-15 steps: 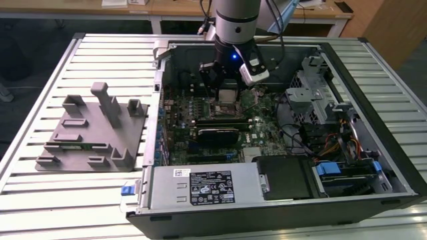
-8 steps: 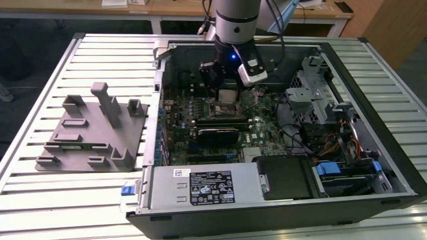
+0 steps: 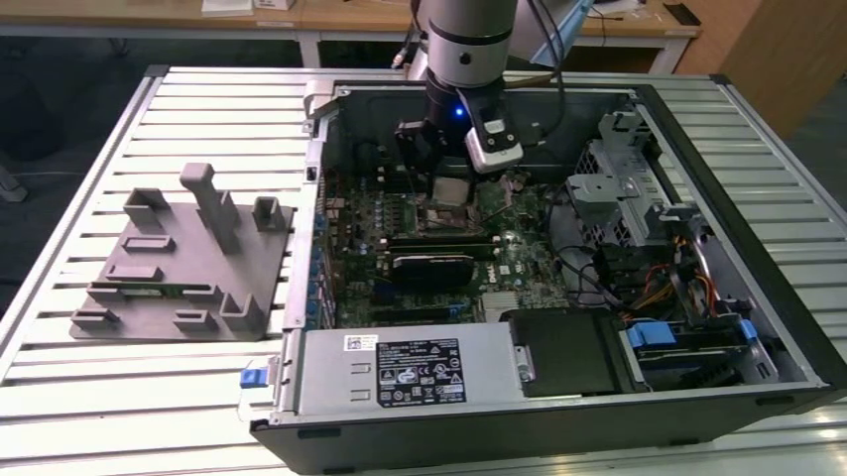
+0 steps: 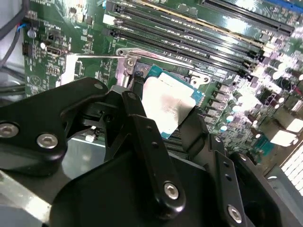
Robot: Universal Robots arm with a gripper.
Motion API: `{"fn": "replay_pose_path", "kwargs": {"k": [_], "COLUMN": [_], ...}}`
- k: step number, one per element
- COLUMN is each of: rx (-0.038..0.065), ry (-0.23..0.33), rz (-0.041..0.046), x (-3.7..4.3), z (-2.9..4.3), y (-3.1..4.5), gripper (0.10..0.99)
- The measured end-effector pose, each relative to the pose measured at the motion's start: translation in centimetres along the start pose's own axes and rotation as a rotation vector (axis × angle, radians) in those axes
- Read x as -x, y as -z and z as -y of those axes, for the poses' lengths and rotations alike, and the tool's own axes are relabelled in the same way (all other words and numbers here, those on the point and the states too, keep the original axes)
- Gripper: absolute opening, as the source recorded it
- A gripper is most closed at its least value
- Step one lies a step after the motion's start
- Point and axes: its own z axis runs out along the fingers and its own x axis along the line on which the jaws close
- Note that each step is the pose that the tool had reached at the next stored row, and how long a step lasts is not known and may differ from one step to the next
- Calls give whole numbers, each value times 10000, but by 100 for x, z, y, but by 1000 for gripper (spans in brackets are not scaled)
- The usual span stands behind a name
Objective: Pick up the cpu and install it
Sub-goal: 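Place the cpu into insertion slot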
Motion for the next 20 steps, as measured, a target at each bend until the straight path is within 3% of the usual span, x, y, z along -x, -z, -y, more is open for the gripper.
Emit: {"fn": "replay_pose_path", "kwargs": {"k": [20], "rx": [-50], "ry": [-2632], "rz": [21], "x": [0], "z": [0], "y": [-1], "gripper": [545]}}
